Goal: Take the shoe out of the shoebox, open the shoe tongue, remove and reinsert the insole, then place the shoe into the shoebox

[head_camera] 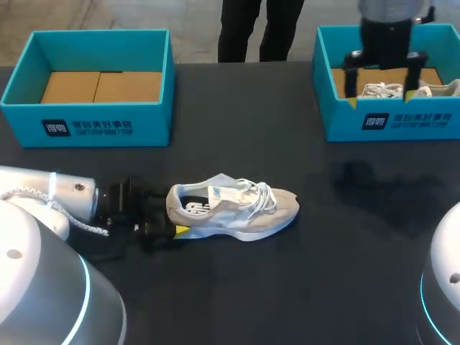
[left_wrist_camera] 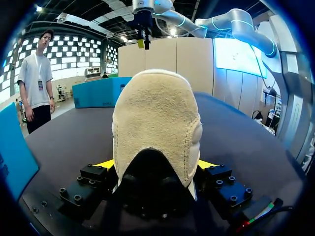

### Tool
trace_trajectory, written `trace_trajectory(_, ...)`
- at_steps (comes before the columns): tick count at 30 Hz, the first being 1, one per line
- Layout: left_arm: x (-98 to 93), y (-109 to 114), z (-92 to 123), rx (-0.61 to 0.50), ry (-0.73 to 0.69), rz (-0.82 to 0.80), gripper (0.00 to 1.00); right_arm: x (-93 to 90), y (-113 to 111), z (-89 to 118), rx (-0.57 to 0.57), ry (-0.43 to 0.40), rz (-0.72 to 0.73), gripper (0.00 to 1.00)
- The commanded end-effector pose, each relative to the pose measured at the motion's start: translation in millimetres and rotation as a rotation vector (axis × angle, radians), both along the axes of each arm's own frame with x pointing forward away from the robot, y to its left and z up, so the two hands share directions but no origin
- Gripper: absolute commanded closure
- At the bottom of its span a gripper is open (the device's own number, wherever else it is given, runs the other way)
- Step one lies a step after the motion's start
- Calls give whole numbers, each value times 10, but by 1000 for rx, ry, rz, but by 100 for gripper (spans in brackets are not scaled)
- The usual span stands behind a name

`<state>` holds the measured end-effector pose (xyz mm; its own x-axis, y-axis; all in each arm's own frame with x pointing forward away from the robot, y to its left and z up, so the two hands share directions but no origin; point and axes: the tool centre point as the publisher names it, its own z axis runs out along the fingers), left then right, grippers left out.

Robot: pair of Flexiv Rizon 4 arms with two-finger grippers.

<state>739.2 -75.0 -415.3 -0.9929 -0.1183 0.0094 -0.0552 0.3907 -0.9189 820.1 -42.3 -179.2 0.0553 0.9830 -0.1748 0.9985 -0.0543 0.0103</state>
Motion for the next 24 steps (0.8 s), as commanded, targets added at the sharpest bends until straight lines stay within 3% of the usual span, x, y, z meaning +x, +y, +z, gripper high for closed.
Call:
trace_trajectory(1,-12,-1,-3,-1,-2,3,100,-113,308,-100,-99,2,6,0)
trace_trajectory(8,-12,-1,-3,-1,-2,3,100,-432,541,-187,-87,14,18,0)
trace_trajectory(24,-12,-1,-3,-1,-2,3,100,-432,556,-230,-86,14,18,0)
